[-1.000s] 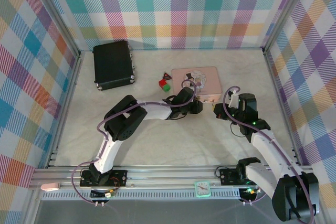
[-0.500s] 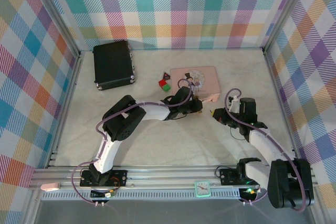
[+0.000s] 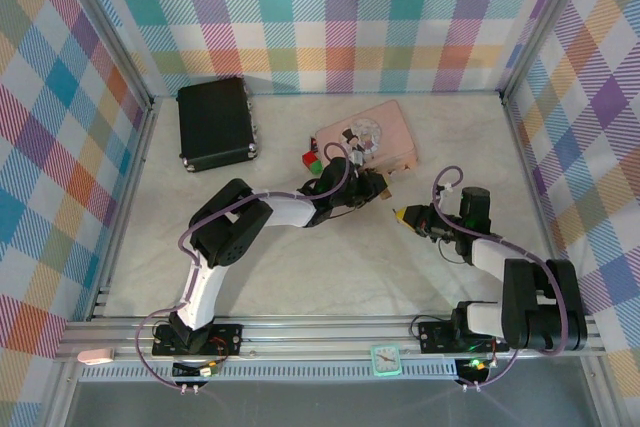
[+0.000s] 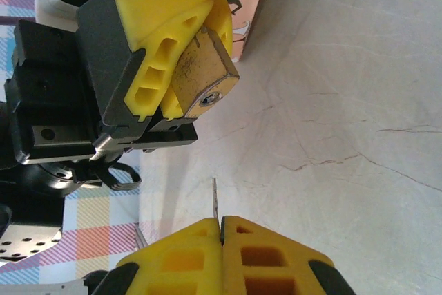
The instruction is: Unlock a padlock with a key
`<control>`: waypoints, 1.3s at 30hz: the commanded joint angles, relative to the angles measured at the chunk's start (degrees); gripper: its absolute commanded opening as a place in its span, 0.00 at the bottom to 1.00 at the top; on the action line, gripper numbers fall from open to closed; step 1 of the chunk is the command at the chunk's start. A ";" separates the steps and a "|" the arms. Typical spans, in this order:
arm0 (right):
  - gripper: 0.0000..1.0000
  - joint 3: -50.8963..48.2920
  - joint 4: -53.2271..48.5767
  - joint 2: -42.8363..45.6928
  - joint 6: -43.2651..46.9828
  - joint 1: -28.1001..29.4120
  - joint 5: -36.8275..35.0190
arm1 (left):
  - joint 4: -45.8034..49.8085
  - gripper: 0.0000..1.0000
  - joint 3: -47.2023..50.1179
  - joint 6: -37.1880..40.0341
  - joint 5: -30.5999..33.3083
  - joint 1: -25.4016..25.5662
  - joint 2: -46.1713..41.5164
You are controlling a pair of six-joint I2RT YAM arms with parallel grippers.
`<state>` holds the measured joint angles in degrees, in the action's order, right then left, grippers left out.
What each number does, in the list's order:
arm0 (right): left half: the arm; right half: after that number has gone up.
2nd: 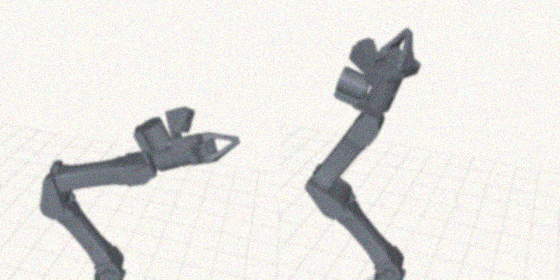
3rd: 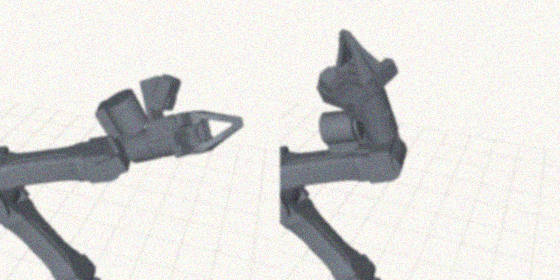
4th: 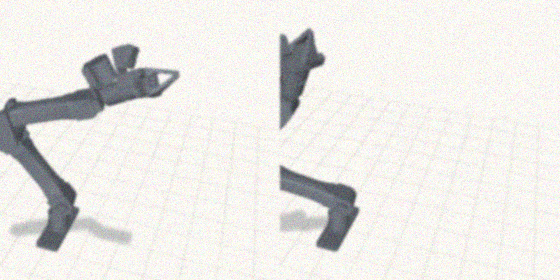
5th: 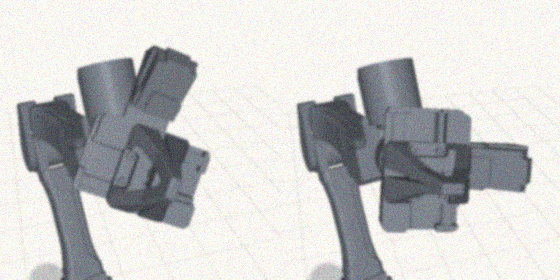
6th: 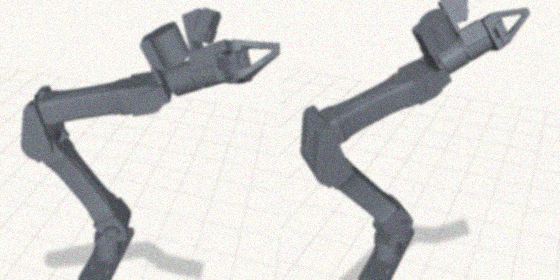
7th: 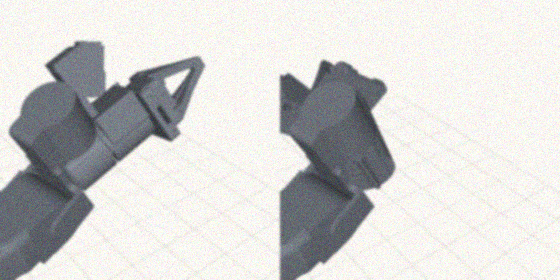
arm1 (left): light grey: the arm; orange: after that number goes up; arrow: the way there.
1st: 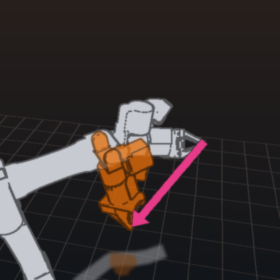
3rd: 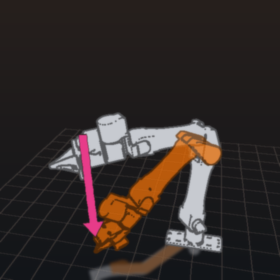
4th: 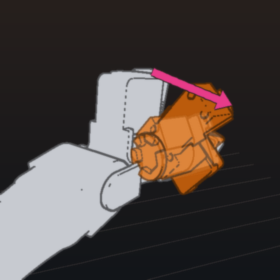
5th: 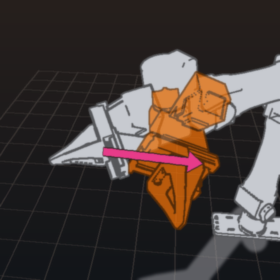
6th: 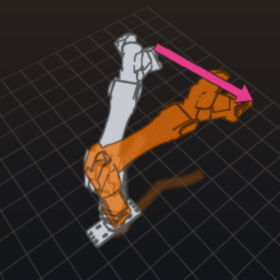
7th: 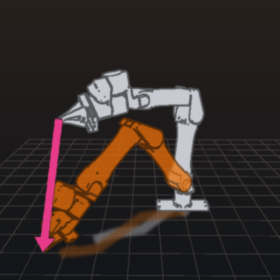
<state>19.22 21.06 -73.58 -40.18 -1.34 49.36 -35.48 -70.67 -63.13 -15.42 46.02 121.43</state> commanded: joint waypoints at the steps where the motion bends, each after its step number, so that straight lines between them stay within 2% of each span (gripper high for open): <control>1: 0.00 -0.78 8.05 -1.25 -2.34 -0.50 3.90 | -1.07 0.00 1.92 -7.11 -4.80 0.12 0.87; 25: 0.00 1.08 27.86 -13.12 -9.42 -0.50 6.32 | -2.55 0.00 1.87 -8.69 -5.06 0.83 1.00; 35: 0.00 1.43 42.16 -20.81 -17.32 -0.33 9.16 | -2.58 0.00 1.63 -9.11 -5.06 1.30 1.05; 39: 0.00 1.52 43.92 -21.66 -18.58 -0.15 10.03 | -2.90 0.00 1.69 -9.37 -4.98 1.33 1.22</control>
<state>19.62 58.43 -94.85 -56.66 -1.54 57.65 -39.07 -69.87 -67.07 -15.97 46.06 121.43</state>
